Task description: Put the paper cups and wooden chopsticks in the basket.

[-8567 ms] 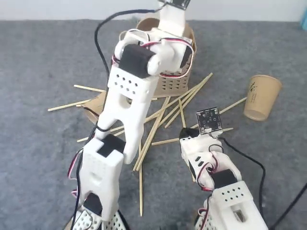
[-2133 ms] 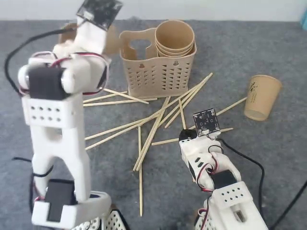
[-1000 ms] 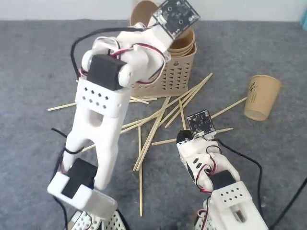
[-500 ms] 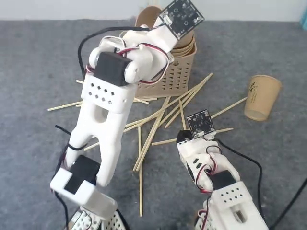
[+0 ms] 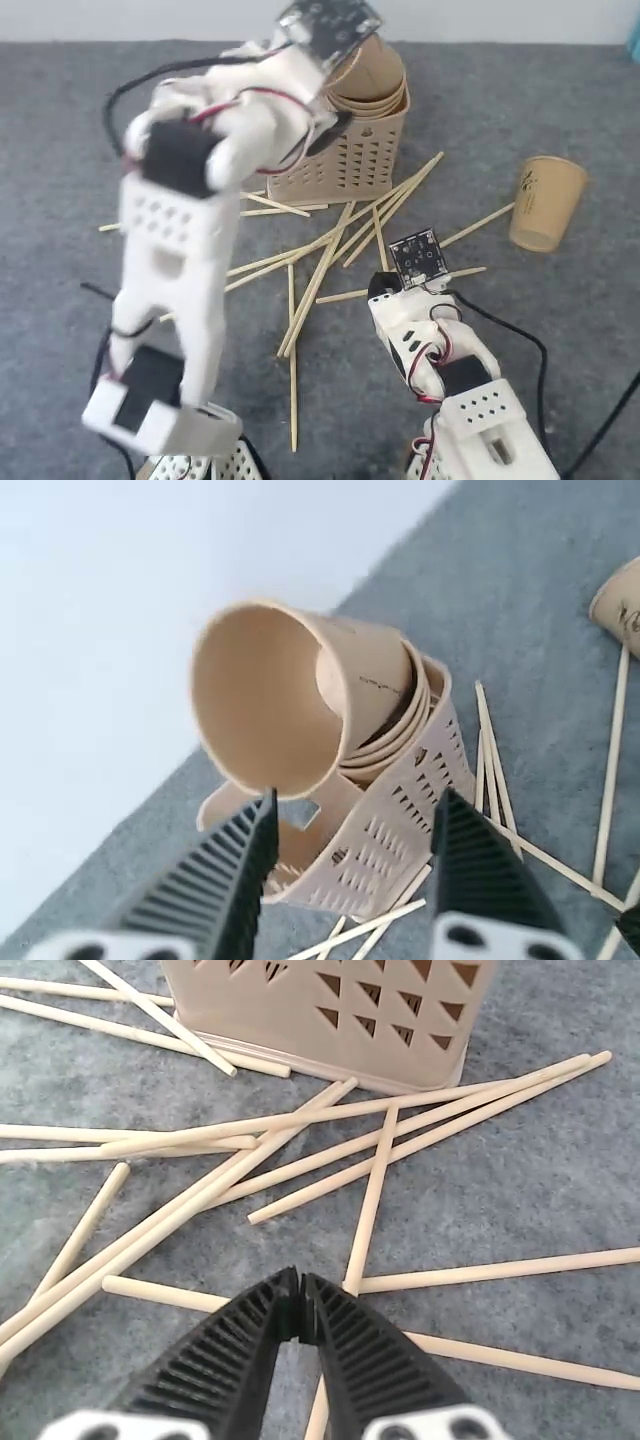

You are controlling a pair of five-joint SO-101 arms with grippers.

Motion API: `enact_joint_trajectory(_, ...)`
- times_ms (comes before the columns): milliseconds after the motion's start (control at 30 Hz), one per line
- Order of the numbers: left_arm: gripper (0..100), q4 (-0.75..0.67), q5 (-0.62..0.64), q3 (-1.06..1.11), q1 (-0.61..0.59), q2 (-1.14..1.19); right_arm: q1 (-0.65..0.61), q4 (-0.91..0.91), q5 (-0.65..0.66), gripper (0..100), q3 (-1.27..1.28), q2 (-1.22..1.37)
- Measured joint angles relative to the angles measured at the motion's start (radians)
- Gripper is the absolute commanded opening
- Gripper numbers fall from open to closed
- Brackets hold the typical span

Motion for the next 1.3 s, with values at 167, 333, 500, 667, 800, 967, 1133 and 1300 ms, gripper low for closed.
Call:
enact_joint_trajectory(167,9,0.080,0.017,0.000,0.000,-0.137,0.000,0.000,0.000,0.9,0.000,0.000)
enact_joint_trajectory(333,1,0.109,0.091,0.048,-0.034,-0.180,0.000,0.000,0.000,0.9,0.000,0.000)
enact_joint_trajectory(500,1,-0.026,0.181,0.298,-0.071,-0.180,0.000,0.000,0.000,0.9,0.000,0.000)
enact_joint_trajectory(667,1,-0.301,0.305,0.605,-0.078,-0.178,0.000,-0.002,0.000,0.9,0.011,0.000)
enact_joint_trajectory(800,1,-0.485,0.416,0.703,-0.078,-0.178,0.000,-0.003,0.000,0.9,0.017,0.000)
enact_joint_trajectory(967,1,-0.628,0.514,0.721,-0.078,-0.178,0.000,-0.003,0.000,0.9,0.017,0.000)
enact_joint_trajectory(1133,1,-0.753,0.526,0.752,-0.078,-0.178,0.000,-0.003,0.000,0.9,0.017,0.000)
enact_joint_trajectory(1300,1,-0.838,0.526,0.795,-0.057,-0.178,0.000,-0.003,0.000,0.9,0.017,0.000)
